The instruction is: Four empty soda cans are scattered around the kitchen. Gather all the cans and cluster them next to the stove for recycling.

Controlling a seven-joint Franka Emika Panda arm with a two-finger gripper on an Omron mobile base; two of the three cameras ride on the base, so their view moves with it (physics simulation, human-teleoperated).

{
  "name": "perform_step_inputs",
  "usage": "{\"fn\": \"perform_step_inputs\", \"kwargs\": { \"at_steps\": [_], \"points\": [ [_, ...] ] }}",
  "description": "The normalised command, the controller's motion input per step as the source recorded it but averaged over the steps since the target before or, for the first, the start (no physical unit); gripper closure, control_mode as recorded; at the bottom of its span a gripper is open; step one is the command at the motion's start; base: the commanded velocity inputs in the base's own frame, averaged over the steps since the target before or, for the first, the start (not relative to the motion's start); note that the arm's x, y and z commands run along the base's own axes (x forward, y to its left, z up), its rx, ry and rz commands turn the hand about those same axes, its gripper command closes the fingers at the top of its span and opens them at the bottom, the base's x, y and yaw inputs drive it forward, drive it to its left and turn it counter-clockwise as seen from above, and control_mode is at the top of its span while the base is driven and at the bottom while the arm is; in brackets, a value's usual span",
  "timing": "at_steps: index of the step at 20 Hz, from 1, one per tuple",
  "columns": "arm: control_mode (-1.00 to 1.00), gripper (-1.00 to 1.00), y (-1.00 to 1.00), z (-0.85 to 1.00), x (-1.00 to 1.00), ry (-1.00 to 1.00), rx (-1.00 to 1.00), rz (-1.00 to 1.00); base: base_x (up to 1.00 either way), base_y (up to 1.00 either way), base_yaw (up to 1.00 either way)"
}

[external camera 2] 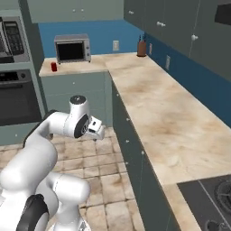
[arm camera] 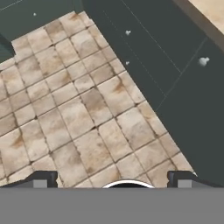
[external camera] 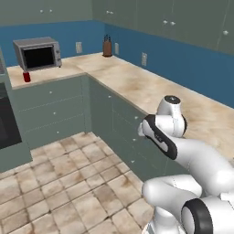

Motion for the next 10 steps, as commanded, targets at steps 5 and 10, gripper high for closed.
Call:
{"fn": "perform_step_inputs", "kwargs": {
  "at_steps": [5, 10],
  "points": [
    [1.0, -1.0, 0.0, 0.0, 0.0, 0.0, 0.0, 0.0, 0.74, 0.27, 0.05],
    [1.0, -1.0, 0.0, 0.0, 0.0, 0.0, 0.0, 0.0, 0.75, 0.25, 0.07]
  ]
}}
